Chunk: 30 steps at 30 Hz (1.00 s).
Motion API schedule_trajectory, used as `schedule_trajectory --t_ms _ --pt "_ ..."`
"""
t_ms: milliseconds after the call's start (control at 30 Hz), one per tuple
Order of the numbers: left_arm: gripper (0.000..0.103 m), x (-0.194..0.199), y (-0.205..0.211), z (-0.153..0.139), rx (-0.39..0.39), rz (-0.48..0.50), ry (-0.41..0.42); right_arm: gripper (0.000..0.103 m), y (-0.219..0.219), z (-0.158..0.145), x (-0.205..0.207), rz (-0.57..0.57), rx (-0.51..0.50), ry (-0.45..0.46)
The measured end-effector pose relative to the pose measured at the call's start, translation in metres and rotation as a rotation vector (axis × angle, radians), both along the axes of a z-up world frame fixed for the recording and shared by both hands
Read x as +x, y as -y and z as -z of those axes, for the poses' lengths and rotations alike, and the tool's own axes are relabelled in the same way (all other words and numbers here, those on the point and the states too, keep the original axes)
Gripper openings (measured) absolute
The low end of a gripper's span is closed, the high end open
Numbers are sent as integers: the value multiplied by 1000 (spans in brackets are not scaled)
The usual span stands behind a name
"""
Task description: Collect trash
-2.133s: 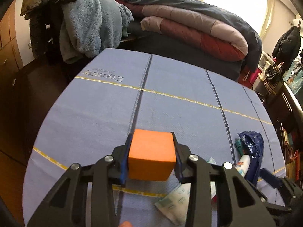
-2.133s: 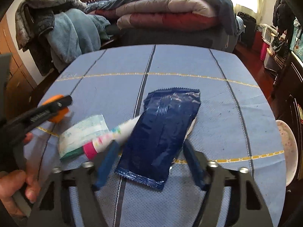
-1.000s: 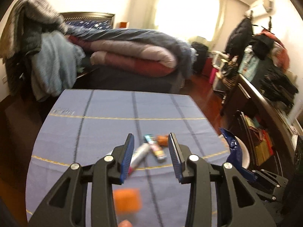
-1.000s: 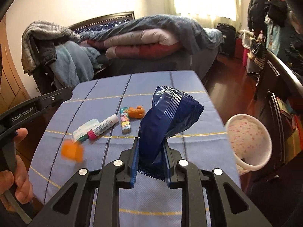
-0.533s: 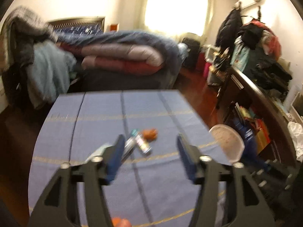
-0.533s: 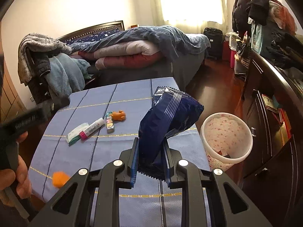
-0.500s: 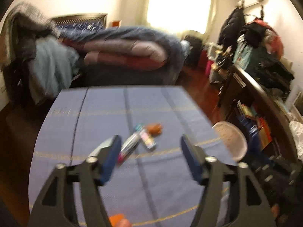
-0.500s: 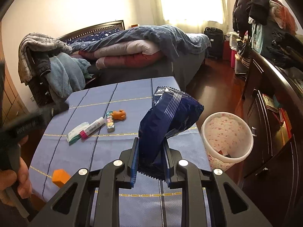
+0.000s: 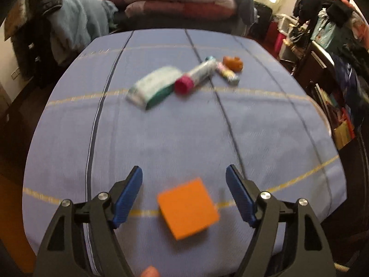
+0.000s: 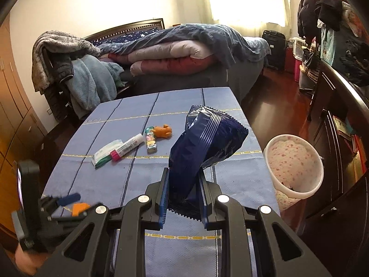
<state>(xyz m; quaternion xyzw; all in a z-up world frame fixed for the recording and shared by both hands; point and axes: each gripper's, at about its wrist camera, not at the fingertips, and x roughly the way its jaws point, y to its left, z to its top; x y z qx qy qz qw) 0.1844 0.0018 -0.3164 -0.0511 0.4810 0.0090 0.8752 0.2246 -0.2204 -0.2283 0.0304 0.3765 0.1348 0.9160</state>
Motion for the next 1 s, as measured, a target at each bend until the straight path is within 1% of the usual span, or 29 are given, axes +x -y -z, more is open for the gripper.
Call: schedule_trajectory --t_ms 67,100,133,233,400,600,900,1000 --pt "73 -6 1 7 12 -26 -2 23 -3 2 1 -9 1 -5" --pt "50 -7 3 7 39 -39 17 23 -5 2 1 -13 3 -7" --pt "44 -9 6 5 48 -43 26 23 -6 3 0 -17 4 -7" --pt "43 -4 3 1 -35 -49 34 23 -9 2 0 -22 5 -5" --pt "43 6 17 -24 1 -20 111 23 -4 0 -1 -9 4 1" --pt "43 25 35 -67 7 30 206 23 4 -1 1 12 9 8" --pt "44 47 70 -118 11 110 317 23 19 -8 2 47 5 37" --pt "44 52 84 -129 4 143 340 23 29 -12 2 70 -2 55"
